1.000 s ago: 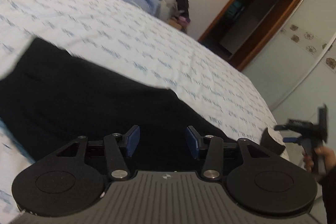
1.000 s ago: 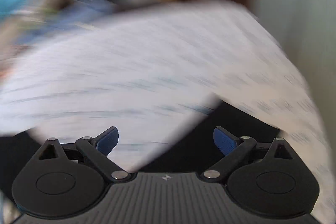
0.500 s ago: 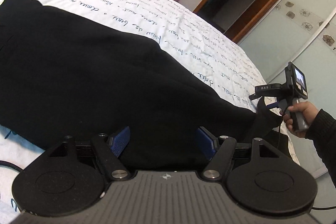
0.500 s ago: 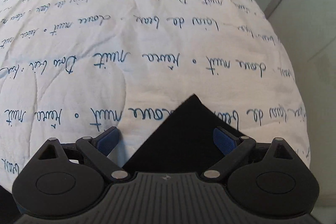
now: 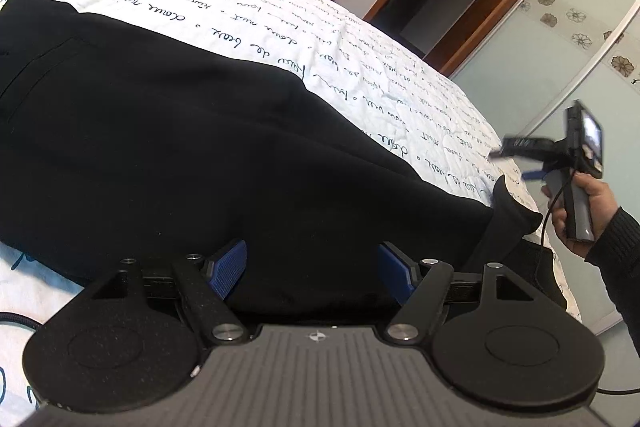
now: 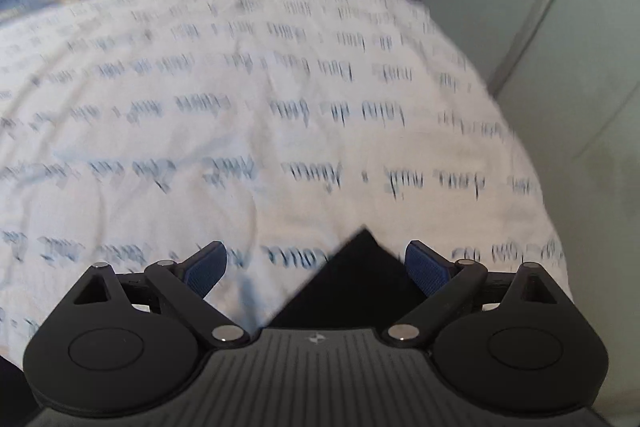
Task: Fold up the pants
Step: 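Grasp the corner of the pants leg end with the right gripper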
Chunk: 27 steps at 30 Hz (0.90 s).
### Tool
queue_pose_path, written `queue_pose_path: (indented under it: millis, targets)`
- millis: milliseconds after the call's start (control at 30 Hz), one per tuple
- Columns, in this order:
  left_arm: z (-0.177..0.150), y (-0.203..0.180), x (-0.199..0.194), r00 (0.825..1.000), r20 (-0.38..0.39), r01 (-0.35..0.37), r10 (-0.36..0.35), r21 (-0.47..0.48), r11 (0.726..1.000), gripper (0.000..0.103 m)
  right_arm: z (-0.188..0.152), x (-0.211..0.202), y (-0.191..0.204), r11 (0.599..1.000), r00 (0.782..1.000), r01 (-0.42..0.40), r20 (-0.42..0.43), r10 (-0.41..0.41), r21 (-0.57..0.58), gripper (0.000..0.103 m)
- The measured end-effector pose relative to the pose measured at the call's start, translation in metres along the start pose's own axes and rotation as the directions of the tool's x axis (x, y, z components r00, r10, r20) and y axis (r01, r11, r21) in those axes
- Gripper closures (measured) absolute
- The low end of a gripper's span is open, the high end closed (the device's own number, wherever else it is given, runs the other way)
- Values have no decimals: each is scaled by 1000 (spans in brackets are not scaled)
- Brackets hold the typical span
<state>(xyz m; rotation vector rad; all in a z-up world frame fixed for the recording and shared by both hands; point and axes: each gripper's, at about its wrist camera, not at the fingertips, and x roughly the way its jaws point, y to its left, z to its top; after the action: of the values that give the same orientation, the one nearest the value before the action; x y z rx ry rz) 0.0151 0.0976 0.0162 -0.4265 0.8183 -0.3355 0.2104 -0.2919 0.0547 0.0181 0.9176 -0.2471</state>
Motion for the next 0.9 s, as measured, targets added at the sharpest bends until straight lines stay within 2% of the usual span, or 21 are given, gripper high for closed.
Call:
queue_pose_path:
  millis: [33,100,133,200,233,267,300,333,400,467,500,533,567,600,667,733,900]
  targets:
    - [1,-2,1,1000,-1,0,0,0,1000,28,-3,-12,-4,999,997,-25,78,22,43,5]
    - [2,-2,1,1000,-4,4,-4,-3,1000,28,-5,-24,-21,978,985,-105,154,78,179,5]
    - [2,-1,1,1000,-6,5,-5,-4,1000,28,-8,-26,-34,944,977,-182,160,142,276,5]
    - [3,-1,1,1000,-8,8,-8,-4,1000,27,-8,-17,-54,861,958,-287,105,268,420,5]
    - [3,-1,2,1000,-7,9,-9,-3,1000,27,-12,-14,-62,812,939,-337,108,326,476,6]
    - [2,-1,2,1000,-4,9,-9,0,1000,26,-17,-14,-67,778,926,-369,129,355,508,6]
    - [1,-2,2,1000,-1,8,-8,4,1000,25,-20,-16,-68,768,926,-369,137,351,523,6]
    - [1,-3,3,1000,2,7,-7,8,1000,24,-18,-17,-65,794,941,-330,118,316,510,6]
    - [-1,-4,3,1000,3,8,-8,19,1000,21,-13,-15,-53,893,981,-190,54,184,409,6]
    - [-1,-5,4,1000,2,9,-9,31,999,20,-18,-7,-51,929,993,-118,27,116,352,12]
    - [-1,-4,4,1000,1,11,-11,30,999,20,-18,-2,-48,932,994,-103,11,106,347,30]
    - [-1,-3,4,1000,2,14,-14,26,1000,20,-17,3,-45,938,996,-75,-18,86,337,52]
    - [0,-2,4,1000,2,16,-16,23,1000,19,-16,11,-41,947,997,-26,-61,48,320,64]
    - [0,-2,4,1000,2,19,-19,20,1000,19,-17,16,-38,951,996,-12,-80,39,308,89]
    - [0,-1,4,1000,2,22,-22,21,1000,19,-18,28,-29,954,991,-17,-125,57,299,91]
    - [-1,0,4,1000,4,24,-25,22,999,19,-19,36,-21,955,985,12,-166,40,297,91]
    - [-1,2,3,1000,6,30,-30,24,999,19,-11,38,-7,967,982,72,-189,-25,244,91]
